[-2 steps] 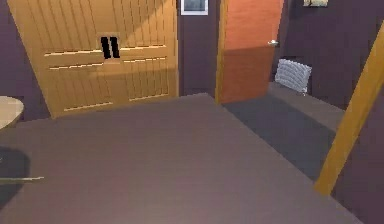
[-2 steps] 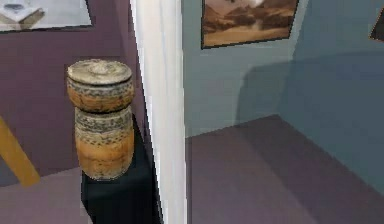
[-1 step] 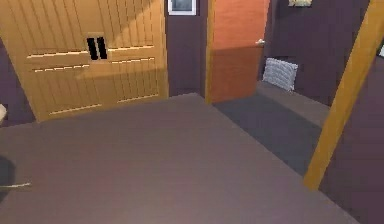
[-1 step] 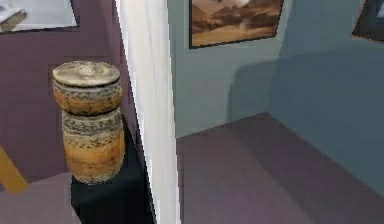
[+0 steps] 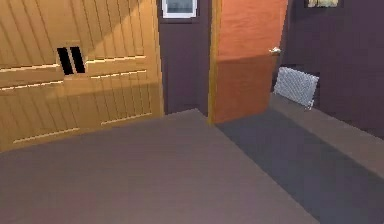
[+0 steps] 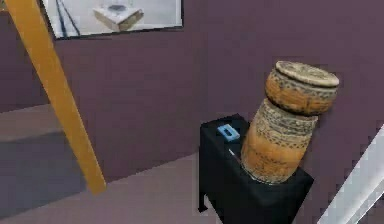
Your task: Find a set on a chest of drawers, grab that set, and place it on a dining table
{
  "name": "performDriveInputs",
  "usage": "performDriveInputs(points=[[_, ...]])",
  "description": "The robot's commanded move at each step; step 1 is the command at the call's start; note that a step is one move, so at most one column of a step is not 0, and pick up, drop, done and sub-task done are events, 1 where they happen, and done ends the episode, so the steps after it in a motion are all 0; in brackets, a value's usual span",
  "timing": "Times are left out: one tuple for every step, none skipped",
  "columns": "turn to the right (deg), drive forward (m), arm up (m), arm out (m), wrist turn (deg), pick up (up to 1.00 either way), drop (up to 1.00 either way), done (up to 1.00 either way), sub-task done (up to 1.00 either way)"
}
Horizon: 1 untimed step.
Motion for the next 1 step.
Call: performDriveInputs(points=[[27.0,0.0,0.0,0.0,0.0,0.0,0.0,0.0,0.0]])
